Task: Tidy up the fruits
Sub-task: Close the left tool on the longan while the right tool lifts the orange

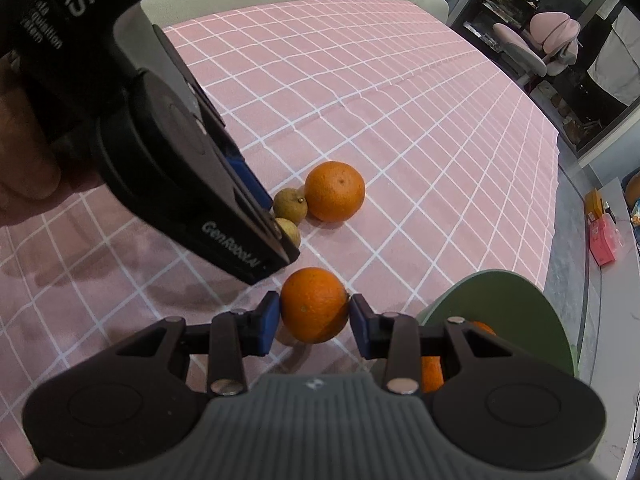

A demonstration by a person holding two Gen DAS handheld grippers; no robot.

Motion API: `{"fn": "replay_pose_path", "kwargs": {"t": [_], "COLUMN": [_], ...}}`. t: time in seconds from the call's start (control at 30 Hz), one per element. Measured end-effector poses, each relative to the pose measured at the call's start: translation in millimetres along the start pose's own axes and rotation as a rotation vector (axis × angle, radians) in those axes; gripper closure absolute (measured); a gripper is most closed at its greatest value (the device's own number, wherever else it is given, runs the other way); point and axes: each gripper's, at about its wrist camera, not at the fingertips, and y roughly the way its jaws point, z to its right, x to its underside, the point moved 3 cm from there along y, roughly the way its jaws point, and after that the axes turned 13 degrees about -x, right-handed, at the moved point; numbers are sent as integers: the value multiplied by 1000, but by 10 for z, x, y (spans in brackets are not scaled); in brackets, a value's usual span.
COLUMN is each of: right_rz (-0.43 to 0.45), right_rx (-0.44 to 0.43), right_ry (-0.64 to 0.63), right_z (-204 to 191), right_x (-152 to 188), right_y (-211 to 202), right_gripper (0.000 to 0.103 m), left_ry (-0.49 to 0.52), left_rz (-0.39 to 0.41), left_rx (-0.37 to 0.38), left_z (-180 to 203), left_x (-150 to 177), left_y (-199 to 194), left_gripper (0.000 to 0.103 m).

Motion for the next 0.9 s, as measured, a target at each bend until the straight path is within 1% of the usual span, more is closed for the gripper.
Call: {"fn": "replay_pose_path", "kwargs": {"t": [0.1, 0.13, 0.17, 0.23, 0.37, 0.5, 0.7, 0.9], "right_rz": [-1, -1, -1, -2, 0, 6, 38, 92], "right_rx": [0, 0, 0, 0, 0, -2, -13, -26], "right_ry": [-1, -1, -1, 1, 3, 3, 14, 35], "right_z": [3, 4, 4, 4, 9, 10, 10, 20], "right_x": [-2, -2, -3, 0, 1, -1, -15, -20], "right_y": [5, 5, 6, 7, 4, -10, -110, -329], "right_gripper": [68, 68, 68, 68, 68, 68, 68, 68], "left_ry": [1, 1, 0, -9, 3, -7, -20, -20], "left_rz": [-4, -6, -8, -8, -6, 2, 32, 66], "left_rx": [-3, -7, -13, -17, -21, -16, -23, -34], "left_z": [46, 60, 67, 65, 50, 8, -22, 20], "left_x": [-1, -2, -1, 3, 19, 26, 43, 28], "left_y": [26, 40, 56, 71, 56, -11, -244, -524], "left_gripper": [60, 65, 74, 76, 76, 76, 76, 76]}}
